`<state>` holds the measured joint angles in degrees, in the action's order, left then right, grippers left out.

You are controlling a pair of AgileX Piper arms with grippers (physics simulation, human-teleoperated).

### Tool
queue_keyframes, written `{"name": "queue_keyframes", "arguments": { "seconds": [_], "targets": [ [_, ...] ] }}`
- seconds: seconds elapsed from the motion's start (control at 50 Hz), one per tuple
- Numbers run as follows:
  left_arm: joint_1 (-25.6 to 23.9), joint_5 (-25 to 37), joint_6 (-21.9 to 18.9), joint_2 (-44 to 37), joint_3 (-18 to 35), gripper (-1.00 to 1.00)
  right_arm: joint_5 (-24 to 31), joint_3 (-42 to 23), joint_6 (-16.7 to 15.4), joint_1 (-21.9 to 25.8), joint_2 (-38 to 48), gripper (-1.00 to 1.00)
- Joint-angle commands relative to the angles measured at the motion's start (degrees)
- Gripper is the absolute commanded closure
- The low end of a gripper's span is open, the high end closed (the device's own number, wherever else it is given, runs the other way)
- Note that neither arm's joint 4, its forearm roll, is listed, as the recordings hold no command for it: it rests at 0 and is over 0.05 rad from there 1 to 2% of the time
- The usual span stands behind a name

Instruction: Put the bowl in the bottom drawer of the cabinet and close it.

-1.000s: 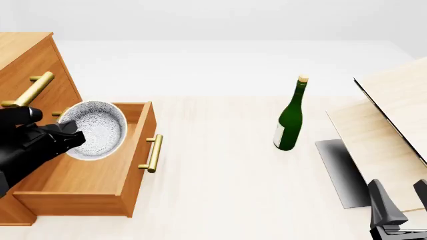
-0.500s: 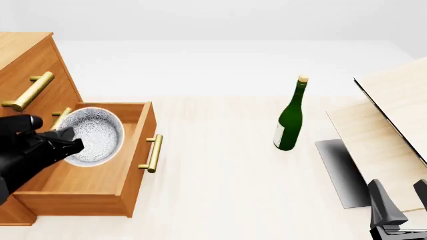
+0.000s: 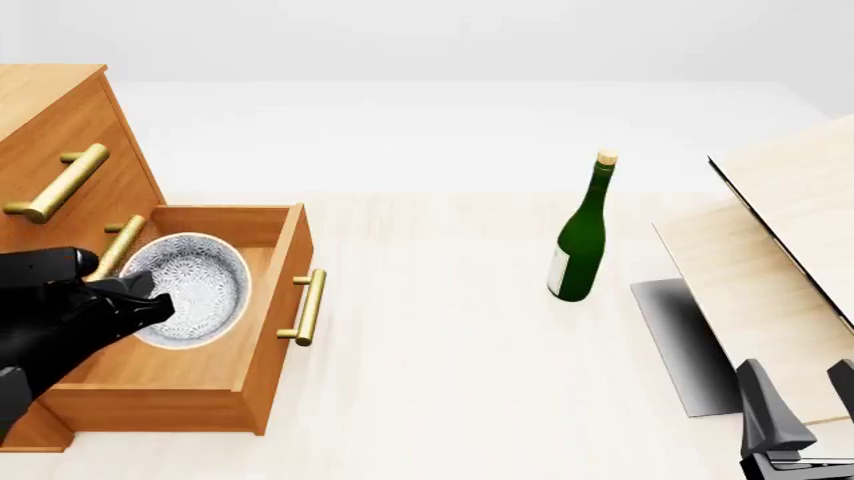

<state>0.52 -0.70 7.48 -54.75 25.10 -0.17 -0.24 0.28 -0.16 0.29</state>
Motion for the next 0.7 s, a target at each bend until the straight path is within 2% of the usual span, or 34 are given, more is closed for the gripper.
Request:
{"name": "queue_keyframes", "arguments": {
  "seconds": [0.02,0.7],
  "targets": [
    [0.5,-1.5,-0.5,-1.1,-1.0,1.00,0.0,0.0,0.0,0.0,0.0,-1.00],
    [3.7,-7.1,-1.0,-6.6,-3.4,1.00,0.0,0.0,0.0,0.0,0.0,-1.00]
  ]
}}
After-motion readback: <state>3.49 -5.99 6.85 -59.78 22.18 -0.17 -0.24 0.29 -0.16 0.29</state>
